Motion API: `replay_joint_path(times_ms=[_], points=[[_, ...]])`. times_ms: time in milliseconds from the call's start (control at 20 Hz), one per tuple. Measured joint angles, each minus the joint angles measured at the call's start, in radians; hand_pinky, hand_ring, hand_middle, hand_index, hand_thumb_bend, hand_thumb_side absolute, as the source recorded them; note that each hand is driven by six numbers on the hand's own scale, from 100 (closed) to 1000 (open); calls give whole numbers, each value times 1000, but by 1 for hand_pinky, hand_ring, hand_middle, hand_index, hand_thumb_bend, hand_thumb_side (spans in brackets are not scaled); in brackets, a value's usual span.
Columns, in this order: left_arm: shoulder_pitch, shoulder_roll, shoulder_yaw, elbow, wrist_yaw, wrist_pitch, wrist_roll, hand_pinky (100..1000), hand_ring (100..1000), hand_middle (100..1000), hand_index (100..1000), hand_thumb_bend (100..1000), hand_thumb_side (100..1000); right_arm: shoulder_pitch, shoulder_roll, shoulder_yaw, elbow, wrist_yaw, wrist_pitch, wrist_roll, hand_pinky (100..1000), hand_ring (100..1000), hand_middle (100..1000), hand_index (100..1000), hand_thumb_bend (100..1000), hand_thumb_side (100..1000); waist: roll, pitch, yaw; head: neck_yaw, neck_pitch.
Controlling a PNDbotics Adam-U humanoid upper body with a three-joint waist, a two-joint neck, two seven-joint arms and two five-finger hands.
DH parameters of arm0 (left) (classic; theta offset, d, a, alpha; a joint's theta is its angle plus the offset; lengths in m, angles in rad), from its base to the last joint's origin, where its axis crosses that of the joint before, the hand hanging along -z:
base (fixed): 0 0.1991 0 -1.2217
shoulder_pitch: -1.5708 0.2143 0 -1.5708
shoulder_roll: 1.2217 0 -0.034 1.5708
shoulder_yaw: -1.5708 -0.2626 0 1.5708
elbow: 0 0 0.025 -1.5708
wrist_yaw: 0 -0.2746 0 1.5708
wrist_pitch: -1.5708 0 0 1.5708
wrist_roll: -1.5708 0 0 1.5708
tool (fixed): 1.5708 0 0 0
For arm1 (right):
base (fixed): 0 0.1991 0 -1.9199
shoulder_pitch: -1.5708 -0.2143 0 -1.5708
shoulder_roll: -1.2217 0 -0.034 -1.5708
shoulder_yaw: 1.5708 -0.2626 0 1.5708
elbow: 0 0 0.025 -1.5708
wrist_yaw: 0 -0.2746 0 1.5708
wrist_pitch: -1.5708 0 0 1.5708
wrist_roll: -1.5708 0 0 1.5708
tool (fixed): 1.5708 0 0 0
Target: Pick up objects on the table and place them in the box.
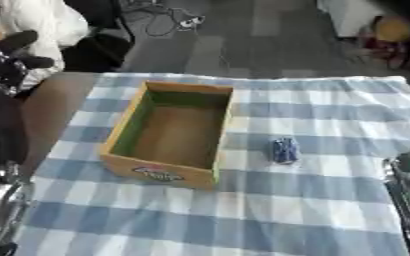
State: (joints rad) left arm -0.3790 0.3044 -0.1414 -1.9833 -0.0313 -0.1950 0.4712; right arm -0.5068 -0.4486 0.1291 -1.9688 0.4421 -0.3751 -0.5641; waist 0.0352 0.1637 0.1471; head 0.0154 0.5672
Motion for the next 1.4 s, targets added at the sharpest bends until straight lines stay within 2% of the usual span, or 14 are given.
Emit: replay_joint_path(times_ms=[100,250,350,400,450,500,650,750,800,950,1150,1300,1350,1400], points=[[2,3,-2,0,0,1,-1,613,717,916,1000,311,1000,-10,-19,18,44,4,58,74,232,473,473,556,100,1000,-5,-6,6,-8,0],[2,4,-5,0,0,0,-1,613,717,917,1000,312,1000,-41,-43,38,136,30,112,165,266,533,543,633,100,1000,-6,-7,15,-22,2],[2,4,-6,0,0,1,-3,613,717,917,1000,312,1000,-74,-55,51,201,62,133,215,320,586,600,684,100,1000,-9,-9,21,-42,7],[2,4,-6,0,0,1,-3,613,717,917,1000,311,1000,-89,-60,59,236,82,142,241,378,644,650,728,100,1000,-11,-12,23,-53,9],[3,4,-6,0,0,2,-4,613,717,917,1000,311,1000,-102,-64,67,270,104,152,270,386,652,657,732,100,1000,-13,-13,25,-61,9],[3,4,-8,0,0,2,-6,613,717,918,1000,310,1000,-119,-65,76,303,129,161,301,465,719,704,764,100,1000,-15,-14,27,-67,10],[4,4,-12,0,0,2,-8,613,718,918,1000,311,1000,-169,-66,95,395,200,180,378,492,703,687,809,100,1000,-17,-15,31,-76,17],[4,4,-12,0,0,2,-8,613,718,918,1000,311,1000,-209,-66,103,454,227,179,375,495,703,694,808,100,1000,-18,-15,34,-78,18],[4,4,-12,0,0,2,-8,613,718,918,1000,311,1000,-223,-66,108,486,238,175,362,513,714,732,813,100,1000,-19,-15,34,-78,18],[4,4,-12,0,0,2,-8,613,718,919,1000,311,1000,-272,-60,121,591,282,157,319,536,729,765,820,100,1000,-19,-16,38,-82,22],[4,4,-12,0,0,2,-8,613,718,919,1000,311,1000,-322,-40,125,724,360,135,285,547,736,781,841,100,1000,-19,-16,39,-87,25],[4,4,-12,0,0,2,-8,614,719,919,1000,313,1000,-337,-25,124,800,413,126,276,631,769,815,859,100,1000,-19,-16,40,-87,25],[4,4,-12,0,0,2,-8,614,719,919,1000,313,1000,-338,-21,123,820,428,126,275,623,767,815,858,100,1000,-19,-16,40,-87,26],[4,4,-12,0,0,2,-8,614,719,919,1000,313,1000,-338,-17,121,838,443,126,275,711,790,835,868,100,1000,-19,-16,40,-87,26]])
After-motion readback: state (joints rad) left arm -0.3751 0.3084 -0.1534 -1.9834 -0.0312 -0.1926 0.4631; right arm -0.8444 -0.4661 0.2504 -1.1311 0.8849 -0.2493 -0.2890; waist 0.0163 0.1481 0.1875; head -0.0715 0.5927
